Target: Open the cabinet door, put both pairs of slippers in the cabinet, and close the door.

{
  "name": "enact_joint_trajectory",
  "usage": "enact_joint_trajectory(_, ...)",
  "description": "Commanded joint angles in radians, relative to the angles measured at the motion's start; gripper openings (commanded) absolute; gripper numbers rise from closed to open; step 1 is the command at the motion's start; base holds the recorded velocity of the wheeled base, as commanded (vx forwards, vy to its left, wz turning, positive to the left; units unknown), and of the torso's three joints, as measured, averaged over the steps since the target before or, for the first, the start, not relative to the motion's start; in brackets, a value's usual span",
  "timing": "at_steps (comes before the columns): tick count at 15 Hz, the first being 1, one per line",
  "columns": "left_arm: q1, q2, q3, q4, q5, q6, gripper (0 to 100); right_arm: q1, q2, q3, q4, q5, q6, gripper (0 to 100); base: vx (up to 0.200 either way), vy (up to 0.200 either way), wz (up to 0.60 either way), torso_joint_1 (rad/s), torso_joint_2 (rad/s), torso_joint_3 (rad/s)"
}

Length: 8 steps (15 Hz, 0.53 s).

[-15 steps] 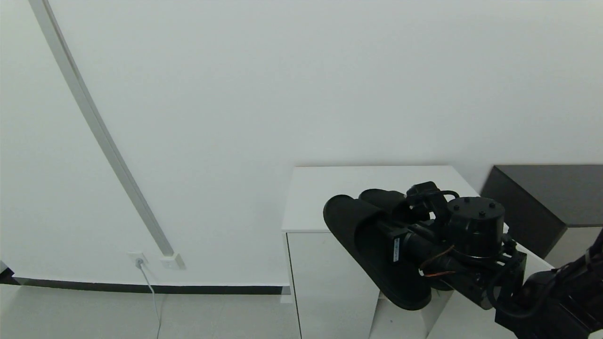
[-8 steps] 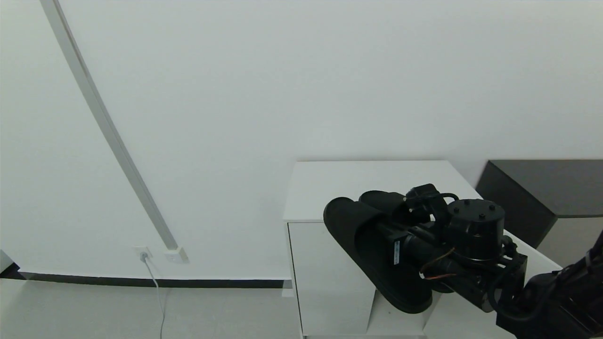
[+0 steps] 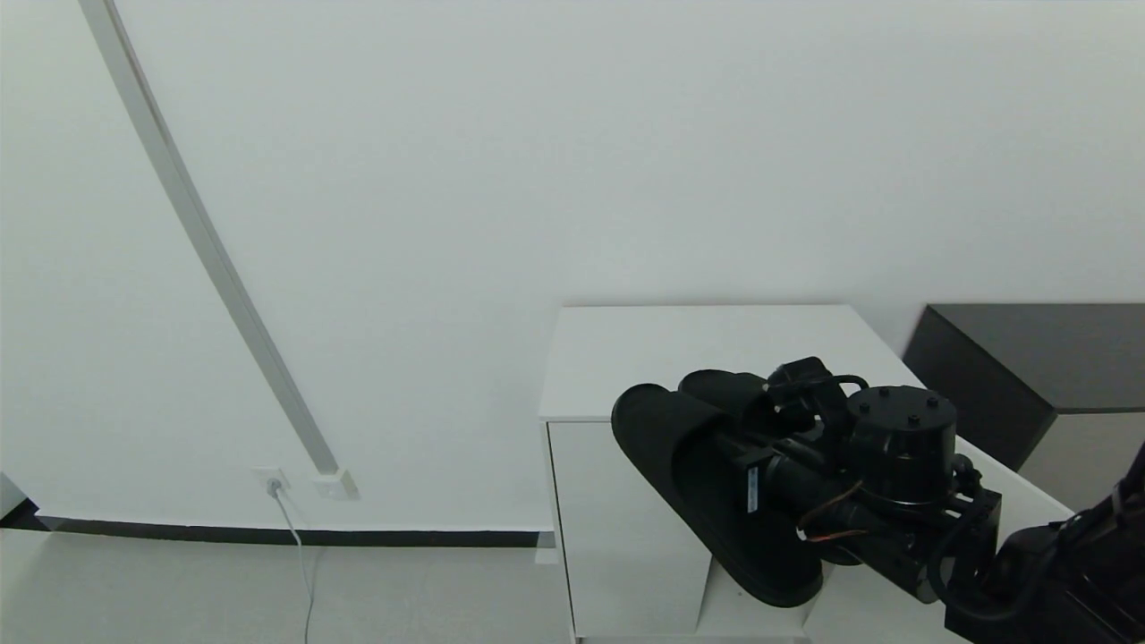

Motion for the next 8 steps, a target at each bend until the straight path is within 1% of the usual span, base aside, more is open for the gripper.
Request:
enact_joint_trajectory(1,0.001,0.002,0.0,0.0,0.0,0.0,0,0.0,0.001,-0.001,0.0,0.0,0.0,0,0.0,0.0,0.0,0.0,0.0,0.0)
enact_joint_trajectory(4,-0.001,0.002,0.0,0.0,0.0,0.0,0,0.0,0.004,-0.001,0.0,-0.003,-0.002,0,0.0,0.0,0.0,0.0,0.0,0.0)
enact_joint_trajectory(8,0.001,0.002,0.0,0.0,0.0,0.0,0,0.0,0.003,-0.001,0.0,-0.005,-0.002,0,0.0,-0.2,0.0,0.002,0.0,0.004)
